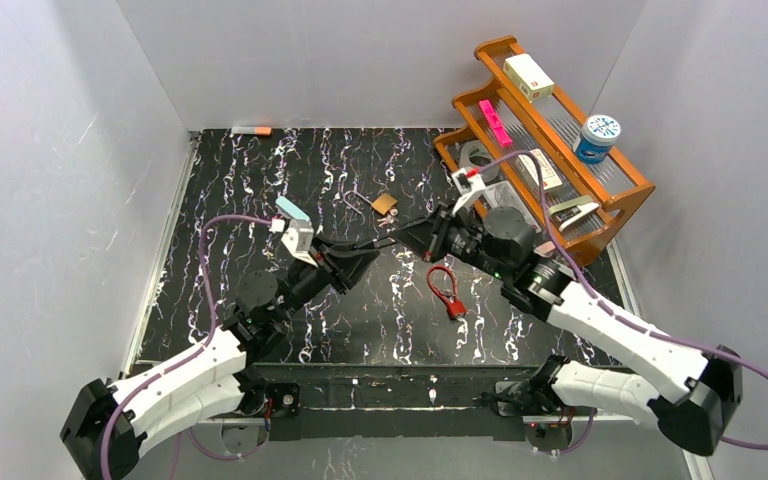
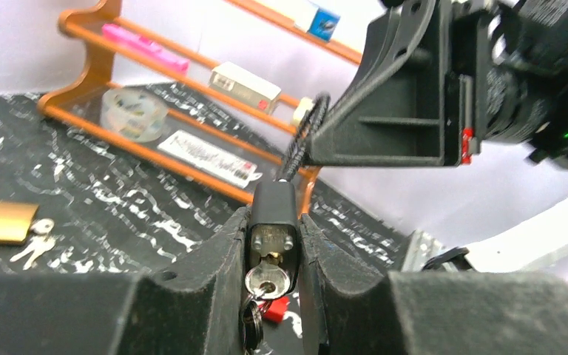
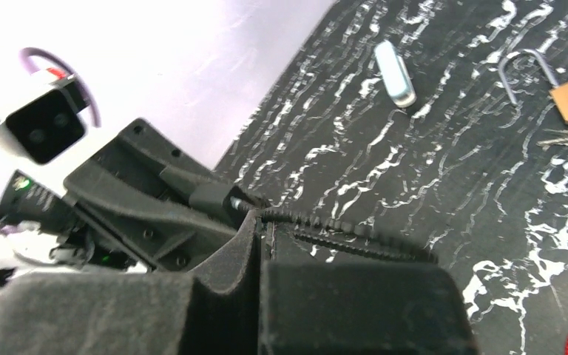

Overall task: Unlock with the key
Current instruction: Unlock the lock.

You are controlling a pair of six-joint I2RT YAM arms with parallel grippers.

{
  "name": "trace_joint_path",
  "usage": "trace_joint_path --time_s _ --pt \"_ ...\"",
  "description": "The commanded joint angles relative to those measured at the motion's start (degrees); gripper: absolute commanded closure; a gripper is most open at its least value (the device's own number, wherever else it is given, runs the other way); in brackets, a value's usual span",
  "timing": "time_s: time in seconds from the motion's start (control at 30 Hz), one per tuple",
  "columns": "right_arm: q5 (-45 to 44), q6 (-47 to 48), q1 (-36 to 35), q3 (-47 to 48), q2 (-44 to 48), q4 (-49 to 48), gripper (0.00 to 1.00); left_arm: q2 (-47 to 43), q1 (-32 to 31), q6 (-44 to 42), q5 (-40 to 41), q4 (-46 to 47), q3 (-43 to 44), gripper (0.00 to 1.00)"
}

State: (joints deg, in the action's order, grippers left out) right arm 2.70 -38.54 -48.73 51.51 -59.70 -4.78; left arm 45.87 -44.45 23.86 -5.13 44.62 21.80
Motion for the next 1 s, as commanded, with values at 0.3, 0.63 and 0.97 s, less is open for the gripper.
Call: trace_joint_path --time_s 0.3,0.63,0.97 --pt "7.88 -3.76 1.88 -7.05 5.09 -15.34 0.99 -2.64 1.20 5.12 -1.15 11.55 1.97 1.00" --pt "12.77 -8.96 1.87 -1.84 2.86 -12.11 0.37 0.39 1.15 0.97 -3.08 10.49 1.48 1.00" --pt "1.23 -27.11 1.59 -0.67 -1.65 -9.58 0.05 3.43 1.12 -3.69 -4.11 13.12 2.19 1.00"
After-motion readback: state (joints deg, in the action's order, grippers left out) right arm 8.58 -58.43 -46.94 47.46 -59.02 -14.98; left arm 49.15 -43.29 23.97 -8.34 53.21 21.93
